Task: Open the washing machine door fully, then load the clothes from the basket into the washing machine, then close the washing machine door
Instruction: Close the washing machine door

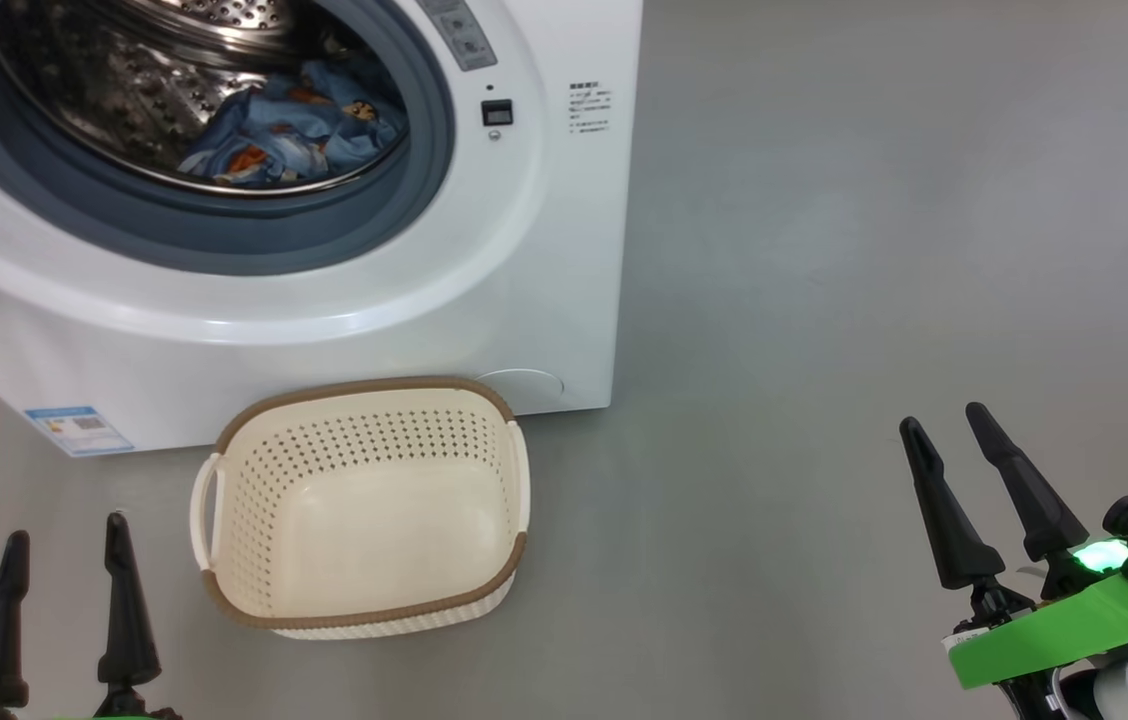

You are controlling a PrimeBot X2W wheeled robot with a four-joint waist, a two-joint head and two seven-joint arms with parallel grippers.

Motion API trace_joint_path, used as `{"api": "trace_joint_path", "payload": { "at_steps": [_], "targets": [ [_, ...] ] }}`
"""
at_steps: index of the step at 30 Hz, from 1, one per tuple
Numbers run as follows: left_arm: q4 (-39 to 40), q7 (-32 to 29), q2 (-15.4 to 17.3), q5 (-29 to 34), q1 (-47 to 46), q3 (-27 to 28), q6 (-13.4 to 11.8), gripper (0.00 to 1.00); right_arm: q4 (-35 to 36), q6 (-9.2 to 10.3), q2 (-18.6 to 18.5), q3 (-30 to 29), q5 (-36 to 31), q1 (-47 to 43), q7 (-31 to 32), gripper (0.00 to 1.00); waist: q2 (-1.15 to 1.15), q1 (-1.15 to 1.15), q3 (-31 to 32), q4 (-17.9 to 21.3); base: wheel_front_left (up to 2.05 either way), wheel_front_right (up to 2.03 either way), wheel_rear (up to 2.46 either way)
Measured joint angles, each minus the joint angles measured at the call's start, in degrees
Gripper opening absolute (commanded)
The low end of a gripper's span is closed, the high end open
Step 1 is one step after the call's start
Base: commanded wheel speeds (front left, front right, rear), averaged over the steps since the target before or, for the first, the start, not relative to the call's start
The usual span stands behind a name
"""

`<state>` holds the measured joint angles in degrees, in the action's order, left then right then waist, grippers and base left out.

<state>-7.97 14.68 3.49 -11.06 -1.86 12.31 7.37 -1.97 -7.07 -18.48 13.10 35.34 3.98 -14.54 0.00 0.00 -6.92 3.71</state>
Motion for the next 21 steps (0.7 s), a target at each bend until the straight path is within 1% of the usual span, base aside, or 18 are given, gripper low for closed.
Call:
{"api": "trace_joint_path", "payload": {
  "at_steps": [6, 11, 21],
  "targets": [
    [0.02, 0.00, -0.48, -0.15, 0.00, 0.77, 0.00, 1.00, 0.15, 0.00, -0.40, 0.15, 0.00, 0.17, 0.00, 1.00, 0.00, 0.00, -0.14, -1.66, 0.00, 0.00, 0.00],
    [0.02, 0.00, -0.92, -0.16, 0.01, 1.08, 0.00, 1.00, 0.19, 0.00, -1.15, 0.76, 0.00, 0.19, 0.00, 1.00, 0.00, 0.00, -0.23, -3.83, 0.00, 0.00, 0.00],
    [0.03, 0.00, -1.19, -0.15, 0.23, 1.87, 0.00, 1.00, 0.14, 0.00, -1.87, 1.65, 0.00, 0.23, 0.00, 1.00, 0.00, 0.00, -0.11, -9.95, 0.00, 0.00, 0.00]
  ]
}}
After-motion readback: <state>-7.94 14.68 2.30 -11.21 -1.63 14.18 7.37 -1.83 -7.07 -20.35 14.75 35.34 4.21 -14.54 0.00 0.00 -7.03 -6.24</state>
